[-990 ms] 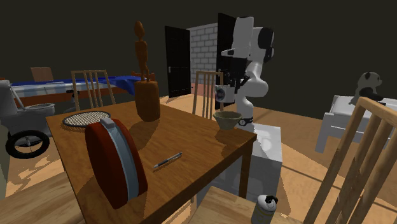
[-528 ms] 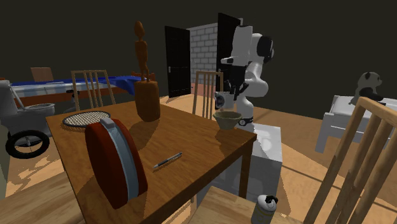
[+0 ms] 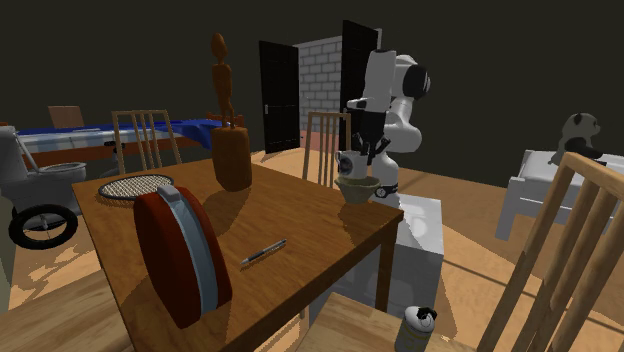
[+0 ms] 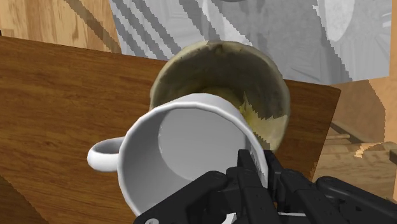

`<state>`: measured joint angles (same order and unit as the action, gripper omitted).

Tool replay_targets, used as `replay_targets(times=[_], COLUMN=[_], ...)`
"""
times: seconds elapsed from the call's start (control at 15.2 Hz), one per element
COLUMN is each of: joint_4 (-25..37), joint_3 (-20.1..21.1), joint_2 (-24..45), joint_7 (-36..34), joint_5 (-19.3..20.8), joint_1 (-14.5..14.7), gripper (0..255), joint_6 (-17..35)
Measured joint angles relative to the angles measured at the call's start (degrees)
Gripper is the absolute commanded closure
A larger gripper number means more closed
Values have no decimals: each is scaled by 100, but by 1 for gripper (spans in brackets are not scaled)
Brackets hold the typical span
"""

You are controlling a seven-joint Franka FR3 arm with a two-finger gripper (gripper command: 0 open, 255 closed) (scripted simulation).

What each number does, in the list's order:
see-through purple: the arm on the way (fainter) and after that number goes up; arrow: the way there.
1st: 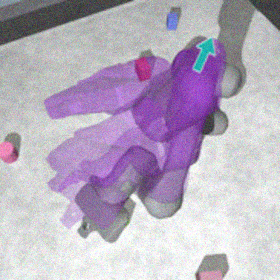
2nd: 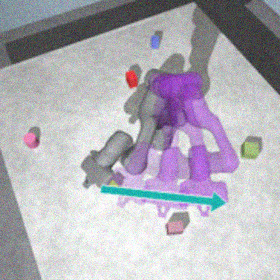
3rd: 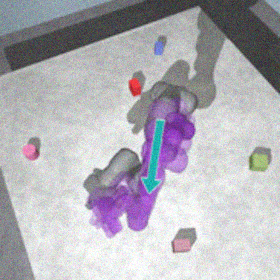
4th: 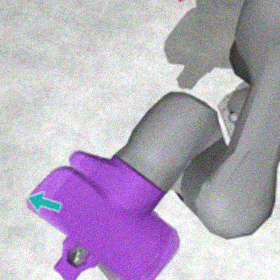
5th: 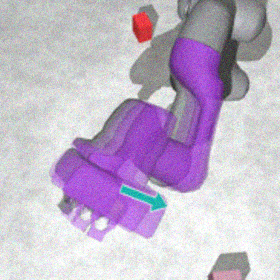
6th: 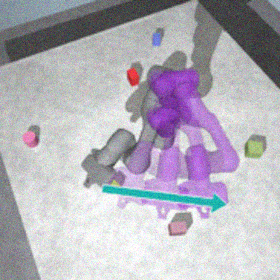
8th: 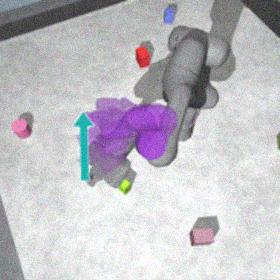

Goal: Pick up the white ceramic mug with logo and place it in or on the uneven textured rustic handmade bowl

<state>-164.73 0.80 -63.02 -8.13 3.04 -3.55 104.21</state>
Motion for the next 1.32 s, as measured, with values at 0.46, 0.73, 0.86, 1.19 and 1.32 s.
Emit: replay_targets(times=[0.46, 0.73, 0.86, 1.19, 1.32], joint_4=[-3, 214, 550, 734, 737], joint_3=[2, 13, 51, 41, 40], joint_2=[0, -4, 16, 31, 31], joint_7=[-2, 0, -20, -2, -1], joint_5=[-1, -13, -50, -41, -41], joint_1=[1, 8, 31, 23, 22], gripper=[0, 0, 0, 0, 0], joint_6=[5, -212, -529, -702, -706])
